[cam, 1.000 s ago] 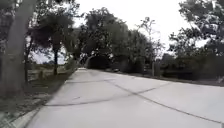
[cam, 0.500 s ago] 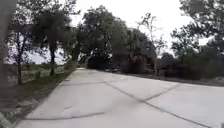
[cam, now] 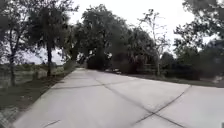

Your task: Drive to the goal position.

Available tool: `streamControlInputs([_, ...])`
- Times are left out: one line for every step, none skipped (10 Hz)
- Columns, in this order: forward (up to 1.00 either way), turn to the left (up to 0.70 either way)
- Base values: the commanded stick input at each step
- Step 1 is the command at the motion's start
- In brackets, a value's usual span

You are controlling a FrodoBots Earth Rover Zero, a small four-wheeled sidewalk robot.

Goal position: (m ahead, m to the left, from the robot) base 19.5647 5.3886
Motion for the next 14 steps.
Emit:
streamControlInputs([0.7,0.0])
streamControlInputs([0.7,0.35])
streamControlInputs([0.7,0.35])
streamControlInputs([0.7,0.35])
streamControlInputs([0.7,0.35])
streamControlInputs([0.7,0.35])
streamControlInputs([0.7,0.3])
streamControlInputs([0.7,0.03])
streamControlInputs([0.7,0.0])
streamControlInputs([0.7,0.0])
streamControlInputs([0.7,0.0])
streamControlInputs([0.7,0.0])
streamControlInputs([0.7,0.0])
streamControlInputs([0.7,0.0])
